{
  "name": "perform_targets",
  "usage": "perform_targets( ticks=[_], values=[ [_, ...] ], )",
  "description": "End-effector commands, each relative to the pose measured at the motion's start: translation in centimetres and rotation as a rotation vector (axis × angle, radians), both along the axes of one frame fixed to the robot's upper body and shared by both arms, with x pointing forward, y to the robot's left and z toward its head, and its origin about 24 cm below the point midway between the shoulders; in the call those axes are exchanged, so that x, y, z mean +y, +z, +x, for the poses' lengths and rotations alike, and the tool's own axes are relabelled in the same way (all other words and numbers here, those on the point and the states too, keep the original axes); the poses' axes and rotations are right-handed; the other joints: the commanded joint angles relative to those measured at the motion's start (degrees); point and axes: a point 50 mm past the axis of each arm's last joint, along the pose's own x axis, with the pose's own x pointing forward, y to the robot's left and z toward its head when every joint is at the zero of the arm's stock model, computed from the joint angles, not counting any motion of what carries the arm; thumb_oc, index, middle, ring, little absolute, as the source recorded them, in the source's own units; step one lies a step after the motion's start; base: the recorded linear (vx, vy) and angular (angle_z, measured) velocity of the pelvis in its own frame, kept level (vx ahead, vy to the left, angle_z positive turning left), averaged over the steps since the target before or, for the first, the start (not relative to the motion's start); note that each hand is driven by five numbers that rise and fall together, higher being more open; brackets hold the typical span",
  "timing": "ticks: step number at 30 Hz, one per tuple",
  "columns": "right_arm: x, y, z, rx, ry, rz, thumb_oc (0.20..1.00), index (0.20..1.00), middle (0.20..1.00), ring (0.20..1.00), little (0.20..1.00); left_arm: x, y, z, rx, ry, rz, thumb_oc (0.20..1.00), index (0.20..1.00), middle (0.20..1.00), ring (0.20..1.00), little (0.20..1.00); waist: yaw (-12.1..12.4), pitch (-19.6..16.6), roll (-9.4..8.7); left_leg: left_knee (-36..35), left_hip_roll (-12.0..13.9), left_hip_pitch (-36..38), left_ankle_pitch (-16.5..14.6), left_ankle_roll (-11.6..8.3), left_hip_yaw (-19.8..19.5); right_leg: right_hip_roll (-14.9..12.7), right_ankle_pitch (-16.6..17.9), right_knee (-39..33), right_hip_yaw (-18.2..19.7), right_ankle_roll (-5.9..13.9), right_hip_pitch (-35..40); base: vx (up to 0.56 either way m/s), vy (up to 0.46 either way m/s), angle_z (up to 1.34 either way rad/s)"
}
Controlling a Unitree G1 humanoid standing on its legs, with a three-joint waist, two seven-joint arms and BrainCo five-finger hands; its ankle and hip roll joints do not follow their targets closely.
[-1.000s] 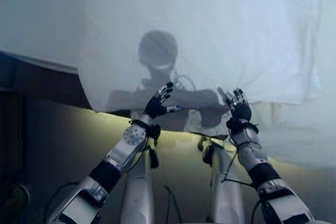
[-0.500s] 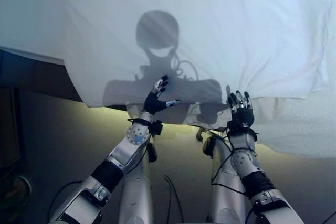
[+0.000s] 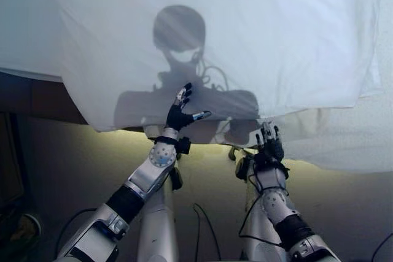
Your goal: Make the bed
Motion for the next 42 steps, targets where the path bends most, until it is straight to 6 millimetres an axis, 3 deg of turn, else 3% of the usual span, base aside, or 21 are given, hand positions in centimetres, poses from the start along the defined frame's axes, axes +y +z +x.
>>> perform_targets(
  ticks=[1, 12, 19, 29, 32, 42],
  values=[
    [0.0, 0.1, -0.9, -0.021, -0.035, 0.072, 1.000, 1.000, 1.000, 1.000, 1.000, -1.6, 1.7, -1.0, -0.102, -0.078, 0.001, 1.000, 1.000, 1.000, 1.000, 1.000, 0.37, -1.78, -1.34, 7.88, -0.31, -0.33, -9.62, -1.07, 2.79, -2.50, 8.18, -6.82, -2.17, 5.62, -0.03, 0.00, 0.000, 0.00],
    [0.5, 0.7, -0.6, -0.025, -0.033, 0.061, 1.000, 1.000, 1.000, 1.000, 1.000, -2.0, 1.8, -1.1, -0.101, -0.083, 0.000, 1.000, 1.000, 1.000, 1.000, 1.000, 0.16, -1.78, -1.42, 7.81, -0.15, -0.37, -9.59, -1.01, 3.03, -2.73, 8.40, -7.14, -2.36, 5.60, -0.05, 0.00, 0.000, 0.00],
    [-1.5, 5.6, 2.1, -0.275, -0.016, -0.076, 1.000, 1.000, 1.000, 1.000, 1.000, -1.3, 2.4, -0.9, -0.144, -0.093, -0.011, 1.000, 1.000, 1.000, 1.000, 1.000, 0.42, -1.78, -0.92, 7.83, 0.01, -1.03, -9.60, -0.90, 2.96, -2.63, 7.98, -6.73, -2.31, 5.65, -0.83, 0.00, -0.003, 0.00],
    [-4.0, 9.8, 3.4, -0.461, -0.138, -0.052, 1.000, 1.000, 1.000, 1.000, 1.000, -1.3, 2.9, -0.7, -0.169, -0.124, -0.004, 1.000, 1.000, 1.000, 1.000, 1.000, 0.94, -1.78, 0.49, 8.28, -0.12, -2.72, -9.88, -0.96, 2.91, -2.86, 7.24, -5.28, -1.71, 5.80, -2.96, 0.00, -0.014, 0.00],
    [-4.3, 11.9, 4.0, -0.537, -0.142, -0.072, 1.000, 1.000, 1.000, 1.000, 1.000, -1.3, 3.2, -0.7, -0.183, -0.145, 0.008, 1.000, 1.000, 1.000, 1.000, 1.000, 1.27, -1.78, 0.74, 8.05, -0.03, -2.76, -9.86, -0.80, 2.97, -2.54, 7.18, -5.27, -1.68, 5.82, -3.47, 0.00, 0.000, 0.00],
    [-5.1, 12.8, 4.2, -0.568, -0.158, -0.078, 1.000, 1.000, 1.000, 1.000, 1.000, -1.4, 3.6, -0.8, -0.198, -0.166, 0.015, 1.000, 1.000, 1.000, 1.000, 1.000, 1.33, -1.78, 0.31, 8.11, 0.30, -3.17, -9.84, -0.76, 2.90, -2.14, 7.36, -5.14, -2.14, 5.95, -3.85, 0.00, -0.002, 0.00]
  ],
)
